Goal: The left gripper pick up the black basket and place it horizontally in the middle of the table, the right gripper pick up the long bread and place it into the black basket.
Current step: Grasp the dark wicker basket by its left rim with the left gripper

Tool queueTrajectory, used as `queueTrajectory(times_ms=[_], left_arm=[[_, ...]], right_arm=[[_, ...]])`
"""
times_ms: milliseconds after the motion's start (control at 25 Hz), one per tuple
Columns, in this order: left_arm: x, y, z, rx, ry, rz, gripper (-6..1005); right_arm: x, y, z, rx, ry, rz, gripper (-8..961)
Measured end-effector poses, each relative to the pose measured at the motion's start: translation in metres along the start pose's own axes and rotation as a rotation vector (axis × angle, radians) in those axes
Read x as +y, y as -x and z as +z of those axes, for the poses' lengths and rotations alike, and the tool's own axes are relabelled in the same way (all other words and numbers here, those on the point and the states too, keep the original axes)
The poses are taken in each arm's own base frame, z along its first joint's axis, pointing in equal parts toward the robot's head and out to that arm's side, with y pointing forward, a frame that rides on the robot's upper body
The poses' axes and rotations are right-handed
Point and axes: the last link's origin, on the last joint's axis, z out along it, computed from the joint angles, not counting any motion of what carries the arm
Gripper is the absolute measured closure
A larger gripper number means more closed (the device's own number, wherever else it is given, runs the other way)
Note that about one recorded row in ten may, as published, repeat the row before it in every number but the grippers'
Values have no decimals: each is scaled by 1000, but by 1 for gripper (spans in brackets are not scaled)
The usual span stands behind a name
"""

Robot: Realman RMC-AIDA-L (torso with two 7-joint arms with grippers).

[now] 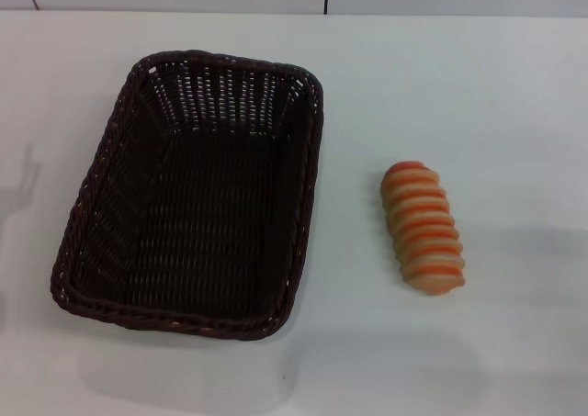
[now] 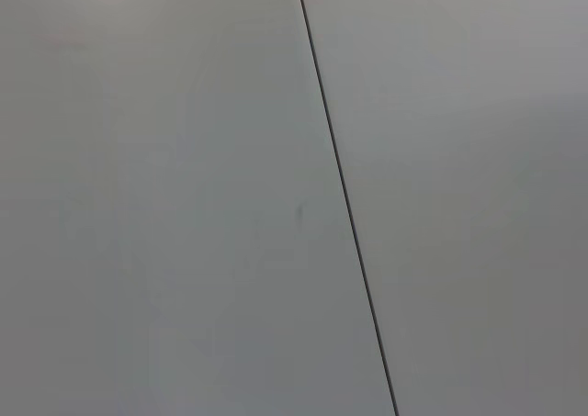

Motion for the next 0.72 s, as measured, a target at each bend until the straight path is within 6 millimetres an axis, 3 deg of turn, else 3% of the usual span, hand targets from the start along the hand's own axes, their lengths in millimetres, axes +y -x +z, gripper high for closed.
queueTrajectory(times_ms=[720], left_arm=[[1,-3,0,18,-7,-41,213]], right_arm=[[-7,2,8,-14,17,20,105]])
